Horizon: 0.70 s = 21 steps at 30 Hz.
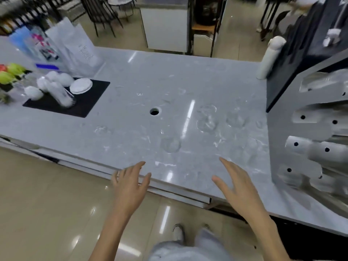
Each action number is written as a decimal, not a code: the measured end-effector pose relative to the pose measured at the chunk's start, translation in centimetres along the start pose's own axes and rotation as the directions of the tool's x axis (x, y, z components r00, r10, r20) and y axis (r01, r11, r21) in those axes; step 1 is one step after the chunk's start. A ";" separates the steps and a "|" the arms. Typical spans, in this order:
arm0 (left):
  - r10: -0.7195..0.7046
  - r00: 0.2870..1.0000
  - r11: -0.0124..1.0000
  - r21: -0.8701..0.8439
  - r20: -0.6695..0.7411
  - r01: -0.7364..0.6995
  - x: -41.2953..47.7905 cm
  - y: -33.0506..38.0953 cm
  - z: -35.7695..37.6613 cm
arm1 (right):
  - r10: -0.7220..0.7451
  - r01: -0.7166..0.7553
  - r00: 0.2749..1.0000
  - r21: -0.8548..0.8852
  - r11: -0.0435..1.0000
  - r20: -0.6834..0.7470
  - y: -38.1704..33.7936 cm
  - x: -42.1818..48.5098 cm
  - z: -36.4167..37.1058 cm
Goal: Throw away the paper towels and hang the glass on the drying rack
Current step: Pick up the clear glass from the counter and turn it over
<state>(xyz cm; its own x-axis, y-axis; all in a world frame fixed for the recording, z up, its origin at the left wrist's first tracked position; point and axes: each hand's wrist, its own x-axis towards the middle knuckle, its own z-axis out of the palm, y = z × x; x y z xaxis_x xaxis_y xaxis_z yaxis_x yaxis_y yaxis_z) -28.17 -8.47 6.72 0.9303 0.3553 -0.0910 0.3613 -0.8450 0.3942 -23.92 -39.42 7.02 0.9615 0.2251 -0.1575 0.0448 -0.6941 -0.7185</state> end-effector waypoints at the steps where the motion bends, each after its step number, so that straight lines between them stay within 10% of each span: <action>1: -0.001 0.999 1.000 -0.016 0.052 0.001 1.5 0.3 0.2 | 0.011 -0.011 1.000 0.007 1.000 0.025 -0.3 1.1 0.1; 8: 0.189 0.964 0.938 -0.323 0.186 -0.121 11.3 6.3 1.7 | -0.048 0.033 0.985 0.091 0.995 0.168 -2.8 13.0 4.1; 14: 0.081 0.945 0.910 -0.409 0.318 0.060 15.3 8.4 3.8 | -0.148 0.075 0.923 0.214 0.974 0.354 -4.0 20.3 8.2; 21: 0.025 1.000 0.822 -0.569 -0.006 -0.024 13.7 9.6 3.8 | -0.250 0.182 0.947 0.303 0.935 0.202 -4.0 21.6 7.9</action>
<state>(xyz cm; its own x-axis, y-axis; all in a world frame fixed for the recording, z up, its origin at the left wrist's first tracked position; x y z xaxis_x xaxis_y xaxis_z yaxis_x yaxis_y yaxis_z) -11.71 -13.23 5.80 0.9385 0.3368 -0.0754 0.2389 -0.4762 0.8463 -5.43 -26.36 1.13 0.8448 0.5244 -0.1066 0.1346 -0.4012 -0.9061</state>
